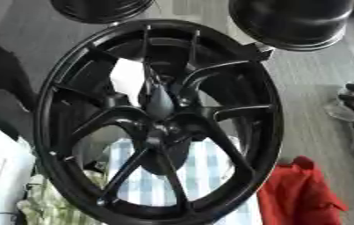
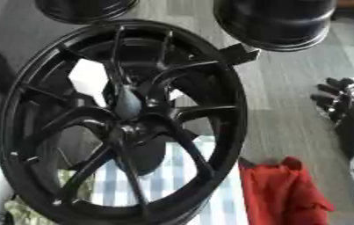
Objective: Pull the pin out of the wheel hub.
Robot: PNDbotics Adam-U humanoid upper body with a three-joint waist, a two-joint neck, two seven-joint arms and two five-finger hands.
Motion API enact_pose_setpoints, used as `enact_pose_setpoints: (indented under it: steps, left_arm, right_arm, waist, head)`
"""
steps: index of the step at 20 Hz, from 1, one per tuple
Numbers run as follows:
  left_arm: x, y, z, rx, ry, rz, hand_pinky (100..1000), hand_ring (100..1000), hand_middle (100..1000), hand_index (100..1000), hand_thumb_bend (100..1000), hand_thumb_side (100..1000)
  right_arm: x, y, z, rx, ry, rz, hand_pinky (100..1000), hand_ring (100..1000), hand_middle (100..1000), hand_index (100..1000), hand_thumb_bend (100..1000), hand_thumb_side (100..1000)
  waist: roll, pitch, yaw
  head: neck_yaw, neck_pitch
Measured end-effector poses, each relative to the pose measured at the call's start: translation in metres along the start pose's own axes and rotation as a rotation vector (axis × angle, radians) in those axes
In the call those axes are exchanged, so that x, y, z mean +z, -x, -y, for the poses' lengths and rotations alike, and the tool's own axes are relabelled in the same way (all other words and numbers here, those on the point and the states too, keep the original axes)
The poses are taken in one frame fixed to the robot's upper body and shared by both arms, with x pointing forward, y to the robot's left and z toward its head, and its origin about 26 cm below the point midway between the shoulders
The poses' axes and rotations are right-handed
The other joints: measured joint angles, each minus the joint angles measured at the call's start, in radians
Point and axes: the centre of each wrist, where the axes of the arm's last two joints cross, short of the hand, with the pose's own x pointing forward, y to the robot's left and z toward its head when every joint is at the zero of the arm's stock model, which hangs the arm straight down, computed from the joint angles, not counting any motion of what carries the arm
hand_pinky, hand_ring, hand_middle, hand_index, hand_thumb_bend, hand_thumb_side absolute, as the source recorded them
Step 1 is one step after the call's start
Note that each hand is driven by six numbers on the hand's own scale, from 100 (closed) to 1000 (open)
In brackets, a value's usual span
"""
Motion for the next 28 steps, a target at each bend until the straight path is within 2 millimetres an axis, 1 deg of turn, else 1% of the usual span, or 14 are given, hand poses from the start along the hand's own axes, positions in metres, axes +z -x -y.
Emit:
enact_pose_setpoints:
  steps: [1, 3, 4, 5, 7, 11, 18, 20, 21, 22, 24, 26, 27, 28]
  left_arm:
    - [-0.005, -0.003, -0.003, -0.032, 0.051, 0.008, 729, 766, 745, 803, 100, 400]
    - [-0.014, -0.007, -0.006, -0.079, 0.143, 0.024, 744, 775, 754, 819, 100, 442]
    - [-0.018, -0.008, -0.006, -0.096, 0.189, 0.031, 750, 779, 758, 824, 100, 466]
    - [-0.023, -0.009, -0.007, -0.11, 0.234, 0.034, 764, 788, 768, 834, 100, 513]
    - [-0.031, -0.009, -0.007, -0.139, 0.323, 0.032, 780, 799, 778, 842, 100, 551]
    - [-0.044, -0.007, -0.005, -0.167, 0.439, 0.03, 786, 804, 785, 846, 100, 589]
    - [-0.065, -0.007, 0.009, -0.184, 0.522, 0.074, 815, 822, 788, 826, 100, 535]
    - [-0.071, -0.005, 0.016, -0.189, 0.545, 0.079, 825, 827, 787, 825, 100, 548]
    - [-0.073, -0.003, 0.019, -0.192, 0.558, 0.08, 835, 833, 787, 823, 109, 530]
    - [-0.076, -0.002, 0.023, -0.197, 0.572, 0.081, 839, 835, 786, 820, 106, 552]
    - [-0.08, 0.001, 0.029, -0.212, 0.596, 0.082, 851, 839, 778, 815, 175, 494]
    - [-0.083, 0.004, 0.035, -0.229, 0.613, 0.081, 863, 844, 777, 815, 226, 406]
    - [-0.084, 0.005, 0.036, -0.242, 0.62, 0.08, 868, 847, 779, 816, 246, 340]
    - [-0.085, 0.006, 0.037, -0.255, 0.624, 0.077, 872, 847, 779, 817, 268, 228]
  right_arm:
    - [0.0, 0.0, 0.0, 0.001, 0.0, -0.001, 936, 761, 767, 840, 100, 809]
    - [0.001, 0.001, 0.001, 0.004, 0.001, -0.004, 936, 761, 767, 840, 100, 810]
    - [0.002, 0.001, 0.001, 0.005, 0.002, -0.006, 936, 761, 767, 840, 100, 810]
    - [0.002, 0.002, 0.001, 0.007, 0.002, -0.007, 936, 761, 767, 840, 100, 810]
    - [0.002, 0.002, 0.001, 0.009, 0.003, -0.008, 936, 761, 767, 840, 100, 811]
    - [0.002, 0.002, 0.002, 0.013, 0.004, -0.011, 936, 761, 768, 840, 100, 811]
    - [0.002, 0.002, 0.002, 0.017, 0.001, -0.013, 935, 761, 768, 840, 100, 812]
    - [0.002, 0.002, 0.003, 0.018, -0.001, -0.014, 935, 761, 768, 840, 100, 811]
    - [0.002, 0.001, 0.003, 0.019, -0.001, -0.015, 935, 761, 768, 840, 100, 812]
    - [0.002, 0.001, 0.003, 0.02, -0.002, -0.014, 935, 761, 768, 840, 100, 811]
    - [0.002, 0.001, 0.003, 0.02, -0.002, -0.015, 935, 761, 768, 840, 100, 812]
    - [0.002, 0.001, 0.003, 0.021, -0.003, -0.015, 935, 761, 768, 840, 100, 812]
    - [0.002, 0.001, 0.003, 0.022, -0.004, -0.016, 935, 761, 768, 840, 100, 812]
    - [0.002, 0.001, 0.003, 0.024, -0.004, -0.016, 935, 761, 768, 840, 100, 812]
  waist:
    - [0.001, -0.001, 0.001]
    - [0.001, -0.001, 0.003]
    - [0.002, -0.001, 0.004]
    - [0.003, -0.002, 0.004]
    - [0.005, -0.002, 0.004]
    - [0.006, -0.003, 0.005]
    - [0.006, -0.005, 0.004]
    - [0.006, -0.006, 0.003]
    - [0.006, -0.006, 0.002]
    - [0.006, -0.006, 0.001]
    - [0.007, -0.006, 0.0]
    - [0.008, -0.006, 0.0]
    - [0.009, -0.006, 0.0]
    - [0.009, -0.006, 0.0]
  head:
    - [-0.002, 0.0]
    - [-0.003, 0.0]
    - [-0.003, 0.0]
    - [-0.003, 0.0]
    - [-0.003, 0.0]
    - [-0.003, 0.0]
    - [-0.003, 0.0]
    - [-0.003, 0.0]
    - [-0.003, 0.0]
    - [-0.002, 0.0]
    - [-0.002, 0.0]
    - [-0.002, 0.0]
    - [-0.002, 0.0]
    - [-0.002, 0.0]
